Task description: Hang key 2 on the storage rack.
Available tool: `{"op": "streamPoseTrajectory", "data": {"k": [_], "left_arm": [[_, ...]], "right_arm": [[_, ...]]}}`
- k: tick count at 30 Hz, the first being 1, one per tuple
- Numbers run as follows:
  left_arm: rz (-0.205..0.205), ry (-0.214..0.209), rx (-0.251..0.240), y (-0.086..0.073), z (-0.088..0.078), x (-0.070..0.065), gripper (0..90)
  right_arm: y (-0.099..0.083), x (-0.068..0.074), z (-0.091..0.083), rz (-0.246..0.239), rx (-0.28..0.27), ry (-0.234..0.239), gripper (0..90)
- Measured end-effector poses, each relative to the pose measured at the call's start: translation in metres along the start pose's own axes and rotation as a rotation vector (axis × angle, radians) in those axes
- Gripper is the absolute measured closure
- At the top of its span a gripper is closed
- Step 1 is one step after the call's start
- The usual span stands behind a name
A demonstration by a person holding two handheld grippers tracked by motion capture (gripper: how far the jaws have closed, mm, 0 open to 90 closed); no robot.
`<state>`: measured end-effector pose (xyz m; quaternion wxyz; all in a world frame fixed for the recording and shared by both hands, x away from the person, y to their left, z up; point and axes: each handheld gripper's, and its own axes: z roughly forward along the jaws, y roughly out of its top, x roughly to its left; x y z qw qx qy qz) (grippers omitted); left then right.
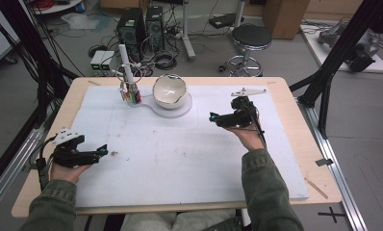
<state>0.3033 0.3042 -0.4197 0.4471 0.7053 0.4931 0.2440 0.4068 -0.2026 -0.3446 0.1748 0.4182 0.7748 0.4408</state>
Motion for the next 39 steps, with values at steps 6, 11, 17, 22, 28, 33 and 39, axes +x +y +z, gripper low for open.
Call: {"op": "streamPoseTrajectory", "data": {"k": [6,11,17,22,28,33,39], "left_arm": [[0.0,0.0,-0.002,0.0,0.0,0.0,1.8],[0.003,0.001,0.0,0.0,-0.001,0.0,1.8],[0.003,0.001,0.004,0.0,0.0,-0.001,1.7],[-0.002,0.002,0.0,0.0,0.0,0.0,1.7],[0.002,0.004,0.005,0.0,-0.001,0.0,1.7],[0.0,0.002,0.003,0.0,-0.001,-0.001,1.7],[0.002,0.003,0.005,0.0,-0.001,-0.001,1.7]], "right_arm": [[-0.011,-0.002,-0.007,0.013,-0.019,-0.005,0.9],[-0.022,-0.004,-0.014,0.023,-0.033,-0.008,0.9],[-0.033,-0.009,-0.022,0.041,-0.026,-0.027,0.9],[-0.047,-0.016,-0.029,0.061,-0.036,-0.043,0.9],[-0.062,-0.023,-0.039,0.095,-0.097,-0.033,0.9],[-0.072,-0.026,-0.045,0.109,-0.103,-0.051,0.8],[-0.084,-0.029,-0.05,0.113,-0.107,-0.089,0.9]]}}
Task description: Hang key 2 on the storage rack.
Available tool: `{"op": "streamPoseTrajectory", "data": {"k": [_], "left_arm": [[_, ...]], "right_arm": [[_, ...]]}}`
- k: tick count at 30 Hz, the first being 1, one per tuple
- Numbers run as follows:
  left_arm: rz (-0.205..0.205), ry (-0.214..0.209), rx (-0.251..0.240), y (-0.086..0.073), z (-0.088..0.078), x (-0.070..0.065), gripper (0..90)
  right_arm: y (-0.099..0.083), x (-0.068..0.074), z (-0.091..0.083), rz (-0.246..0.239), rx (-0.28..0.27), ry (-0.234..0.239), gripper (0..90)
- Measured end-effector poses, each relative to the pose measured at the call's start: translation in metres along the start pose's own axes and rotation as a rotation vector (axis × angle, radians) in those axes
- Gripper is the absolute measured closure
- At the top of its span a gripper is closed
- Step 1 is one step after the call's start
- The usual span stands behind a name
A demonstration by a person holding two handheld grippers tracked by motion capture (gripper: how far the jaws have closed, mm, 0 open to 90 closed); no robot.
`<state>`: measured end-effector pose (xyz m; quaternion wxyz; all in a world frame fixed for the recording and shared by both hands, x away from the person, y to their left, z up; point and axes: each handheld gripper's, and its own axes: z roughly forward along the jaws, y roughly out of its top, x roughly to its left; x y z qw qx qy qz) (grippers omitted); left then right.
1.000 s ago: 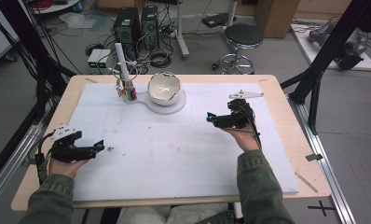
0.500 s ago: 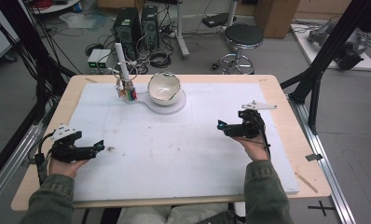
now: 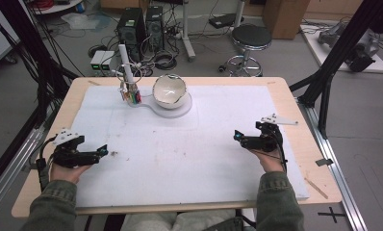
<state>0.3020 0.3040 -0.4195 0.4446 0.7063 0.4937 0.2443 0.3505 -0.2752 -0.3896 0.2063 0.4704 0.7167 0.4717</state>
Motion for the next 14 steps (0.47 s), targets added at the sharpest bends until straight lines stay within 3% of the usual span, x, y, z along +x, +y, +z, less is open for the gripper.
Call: {"op": "streamPoseTrajectory", "data": {"k": [9,14], "left_arm": [[-0.002,0.0,-0.001,0.0,0.0,-0.001,1.7],[0.0,-0.003,-0.005,0.0,-0.001,-0.001,1.7]], "right_arm": [[-0.012,0.002,-0.005,-0.018,-0.015,-0.067,0.8],[-0.013,0.003,-0.008,-0.016,-0.043,-0.07,0.8]]}}
